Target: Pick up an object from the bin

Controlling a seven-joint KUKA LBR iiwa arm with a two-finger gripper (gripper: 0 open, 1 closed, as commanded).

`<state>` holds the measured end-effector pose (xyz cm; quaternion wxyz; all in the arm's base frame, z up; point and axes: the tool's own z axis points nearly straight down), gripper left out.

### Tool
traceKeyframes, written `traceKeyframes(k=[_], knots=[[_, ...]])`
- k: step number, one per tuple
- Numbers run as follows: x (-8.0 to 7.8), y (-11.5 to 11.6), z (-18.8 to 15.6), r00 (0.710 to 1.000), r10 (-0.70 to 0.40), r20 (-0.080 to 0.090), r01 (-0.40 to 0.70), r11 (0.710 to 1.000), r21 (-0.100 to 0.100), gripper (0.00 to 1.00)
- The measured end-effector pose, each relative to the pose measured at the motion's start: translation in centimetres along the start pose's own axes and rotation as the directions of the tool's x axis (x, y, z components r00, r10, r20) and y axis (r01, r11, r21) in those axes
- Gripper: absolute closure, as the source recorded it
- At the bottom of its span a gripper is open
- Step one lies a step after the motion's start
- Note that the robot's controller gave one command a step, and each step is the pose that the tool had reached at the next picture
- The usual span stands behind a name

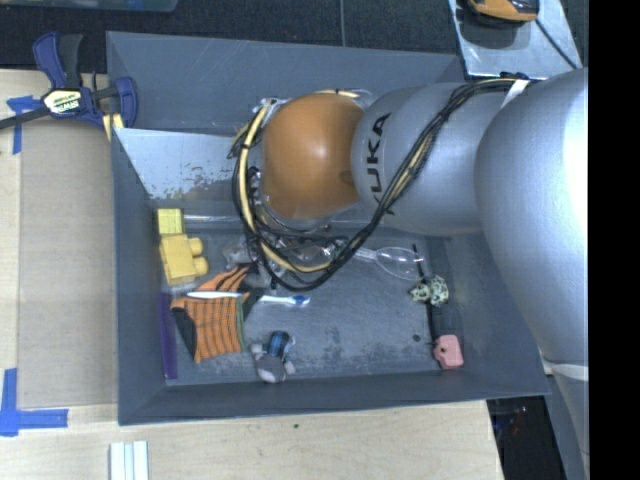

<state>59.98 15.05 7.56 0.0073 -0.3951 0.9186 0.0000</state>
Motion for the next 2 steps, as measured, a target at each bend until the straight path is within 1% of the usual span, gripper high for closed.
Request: traceKeyframes(k=[1, 2], knots=[[0.0, 0.0, -2.3, 1.000, 0.002, 0.000, -0.002, 1.000, 0.000, 1.00], [-0.1, -0.1, -3.9, 1.000, 0.002, 0.003, -0.002, 1.000, 0.002, 1.00]])
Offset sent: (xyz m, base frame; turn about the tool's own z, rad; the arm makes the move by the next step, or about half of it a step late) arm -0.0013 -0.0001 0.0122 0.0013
